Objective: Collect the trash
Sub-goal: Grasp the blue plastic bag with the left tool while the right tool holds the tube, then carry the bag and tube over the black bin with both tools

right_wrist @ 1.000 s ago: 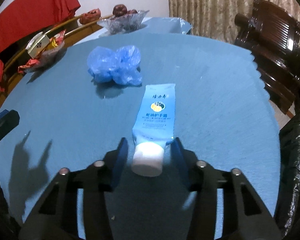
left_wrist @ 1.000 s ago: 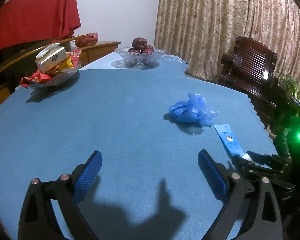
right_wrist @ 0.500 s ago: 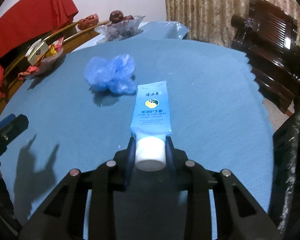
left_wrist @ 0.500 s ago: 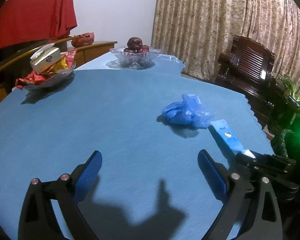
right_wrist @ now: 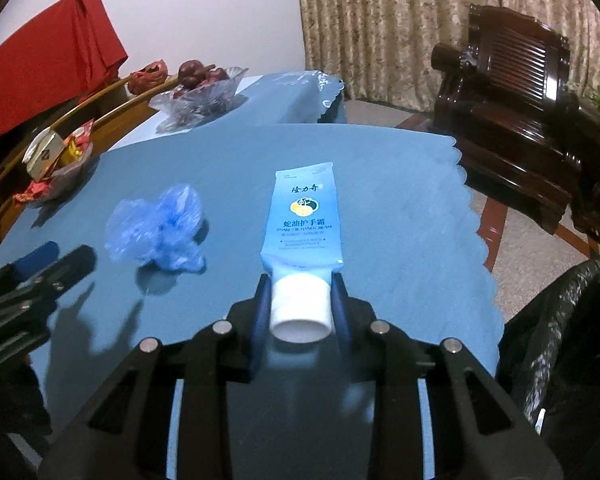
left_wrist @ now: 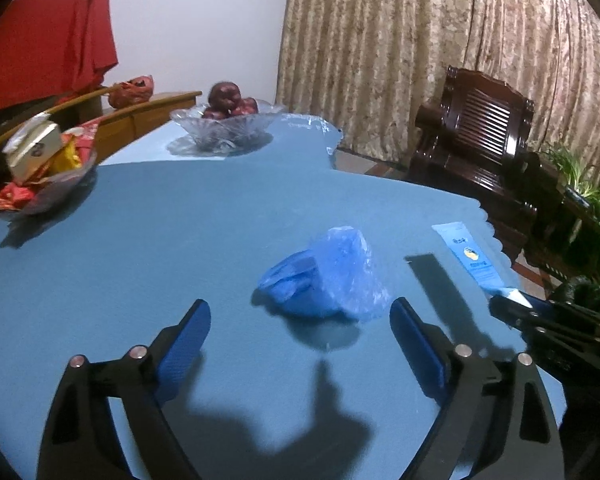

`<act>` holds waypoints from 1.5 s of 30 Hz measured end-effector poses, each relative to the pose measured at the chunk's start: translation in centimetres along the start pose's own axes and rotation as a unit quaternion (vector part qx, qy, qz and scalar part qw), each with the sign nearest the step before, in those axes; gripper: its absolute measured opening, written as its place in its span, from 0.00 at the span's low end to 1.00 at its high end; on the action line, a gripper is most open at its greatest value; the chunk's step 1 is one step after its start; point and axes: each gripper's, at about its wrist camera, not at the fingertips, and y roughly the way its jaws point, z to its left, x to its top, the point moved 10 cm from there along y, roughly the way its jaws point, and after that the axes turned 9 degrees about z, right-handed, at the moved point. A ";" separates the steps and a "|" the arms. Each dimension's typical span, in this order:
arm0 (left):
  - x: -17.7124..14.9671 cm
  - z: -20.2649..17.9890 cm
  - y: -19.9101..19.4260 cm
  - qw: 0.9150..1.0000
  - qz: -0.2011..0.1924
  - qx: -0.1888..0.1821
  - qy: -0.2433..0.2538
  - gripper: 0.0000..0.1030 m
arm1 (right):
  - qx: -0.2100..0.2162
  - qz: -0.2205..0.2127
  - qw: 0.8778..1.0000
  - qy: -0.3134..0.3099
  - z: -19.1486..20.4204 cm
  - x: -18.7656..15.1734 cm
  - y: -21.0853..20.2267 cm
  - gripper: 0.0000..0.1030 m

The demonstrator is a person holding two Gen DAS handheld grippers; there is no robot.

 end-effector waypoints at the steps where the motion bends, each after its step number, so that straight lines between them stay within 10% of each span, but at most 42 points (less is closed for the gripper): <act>1: 0.2 -0.3 0.8 1.000 0.004 0.002 0.002 0.85 | 0.000 0.000 1.000 0.001 -0.2 0.2 0.2 0.28; 6: 0.8 -0.6 4.4 1.000 0.030 -0.003 -0.004 0.76 | 0.002 -0.001 1.000 0.002 -0.6 0.7 0.9 0.28; 16: 0.2 -2.4 5.7 0.998 0.050 -0.028 0.003 0.02 | 0.012 0.001 1.000 0.007 -0.3 0.6 1.2 0.28; 45: 1.5 -7.1 -10.5 0.998 -0.041 -0.054 0.017 0.01 | 0.027 -0.070 0.997 0.007 -0.7 -0.8 -13.6 0.28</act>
